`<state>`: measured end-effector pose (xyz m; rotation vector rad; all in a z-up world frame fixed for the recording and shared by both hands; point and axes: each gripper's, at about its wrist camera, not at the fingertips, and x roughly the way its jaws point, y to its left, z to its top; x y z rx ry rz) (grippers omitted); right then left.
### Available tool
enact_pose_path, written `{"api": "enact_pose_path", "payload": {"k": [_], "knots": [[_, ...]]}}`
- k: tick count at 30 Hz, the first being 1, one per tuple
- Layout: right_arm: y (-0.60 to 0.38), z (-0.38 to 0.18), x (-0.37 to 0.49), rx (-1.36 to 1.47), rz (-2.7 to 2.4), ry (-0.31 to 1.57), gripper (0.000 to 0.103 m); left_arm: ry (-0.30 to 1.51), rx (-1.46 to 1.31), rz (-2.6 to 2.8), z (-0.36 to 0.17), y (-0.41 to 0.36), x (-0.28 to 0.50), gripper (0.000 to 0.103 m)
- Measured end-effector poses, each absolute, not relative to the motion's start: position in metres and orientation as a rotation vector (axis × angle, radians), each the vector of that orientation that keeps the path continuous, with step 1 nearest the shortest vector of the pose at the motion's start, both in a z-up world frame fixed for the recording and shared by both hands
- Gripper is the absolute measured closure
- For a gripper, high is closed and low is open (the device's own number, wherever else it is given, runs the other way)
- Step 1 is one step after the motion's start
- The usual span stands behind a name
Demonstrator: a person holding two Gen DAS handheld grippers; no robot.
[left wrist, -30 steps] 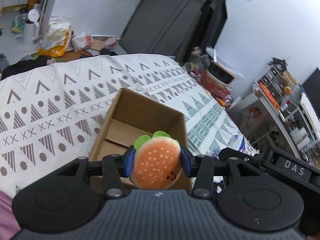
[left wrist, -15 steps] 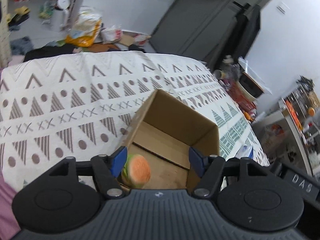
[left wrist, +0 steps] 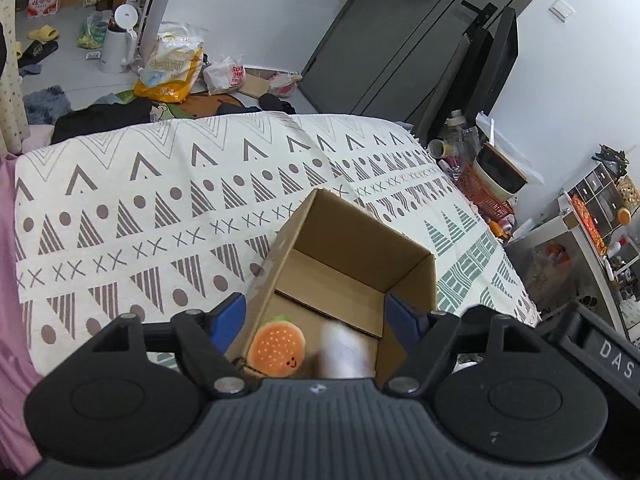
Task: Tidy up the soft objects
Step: 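Open both tools to drop the burger plush and tissue pack into the box, then move both tools back to the remaining items on the bed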
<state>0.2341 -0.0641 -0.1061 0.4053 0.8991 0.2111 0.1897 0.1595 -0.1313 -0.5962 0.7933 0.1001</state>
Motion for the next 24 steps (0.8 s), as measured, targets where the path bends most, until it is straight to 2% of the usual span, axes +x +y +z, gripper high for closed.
{"api": "enact_pose_path", "payload": {"k": [5,15,24], "knots": [[-0.089,-0.099,0.228,0.412,0.173,0.896,0.001,0.785,-0.534,0.088,-0.12,0.147,0.188,0.026],[-0.159,-0.083,0.212,0.43,0.11,0.882,0.0,0.801,-0.447,0.043,-0.105,0.112,0.186,0.025],[-0.218,-0.083,0.202,0.508,0.056,0.861,0.0,0.771,-0.405,-0.015,-0.071,0.072,0.183,0.025]]}}
